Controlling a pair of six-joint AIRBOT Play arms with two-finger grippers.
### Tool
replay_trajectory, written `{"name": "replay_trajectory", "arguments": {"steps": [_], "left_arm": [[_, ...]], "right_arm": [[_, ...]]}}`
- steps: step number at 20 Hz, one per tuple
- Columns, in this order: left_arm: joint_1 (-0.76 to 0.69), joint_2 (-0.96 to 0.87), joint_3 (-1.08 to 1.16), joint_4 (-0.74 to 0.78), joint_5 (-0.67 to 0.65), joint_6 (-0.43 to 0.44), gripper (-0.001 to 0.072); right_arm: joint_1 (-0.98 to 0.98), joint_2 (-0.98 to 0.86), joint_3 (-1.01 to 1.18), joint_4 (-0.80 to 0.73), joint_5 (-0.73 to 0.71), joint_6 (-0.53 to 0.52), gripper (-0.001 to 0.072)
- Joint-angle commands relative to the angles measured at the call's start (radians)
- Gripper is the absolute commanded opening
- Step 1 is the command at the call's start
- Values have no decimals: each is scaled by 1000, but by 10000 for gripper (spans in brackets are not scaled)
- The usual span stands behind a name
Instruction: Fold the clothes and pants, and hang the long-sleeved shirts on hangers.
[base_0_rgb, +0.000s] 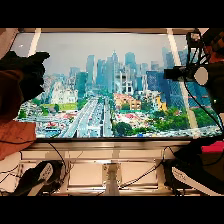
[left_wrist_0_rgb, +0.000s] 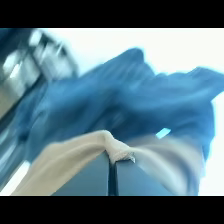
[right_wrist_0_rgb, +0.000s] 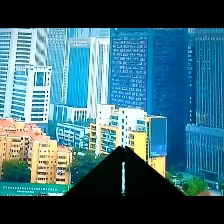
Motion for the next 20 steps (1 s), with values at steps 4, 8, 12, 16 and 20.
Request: {"name": "replay_trajectory", "arguments": {"steps": [4,8,12,16,20], "left_arm": [[-365,142,0,-7,4,-5,19],[-620,113,0,-7,5,-9,19],[-840,23,0,-7,38,-9,19],[-997,-117,0,-7,90,-8,19],[-1125,-276,0,-6,112,-8,26]], "right_arm": [[1,1,0,0,0,0,14],[1,1,0,0,2,0,15],[1,1,0,2,8,0,15],[-1,1,0,-11,29,-3,15],[-1,1,0,-12,26,-4,15]]}}
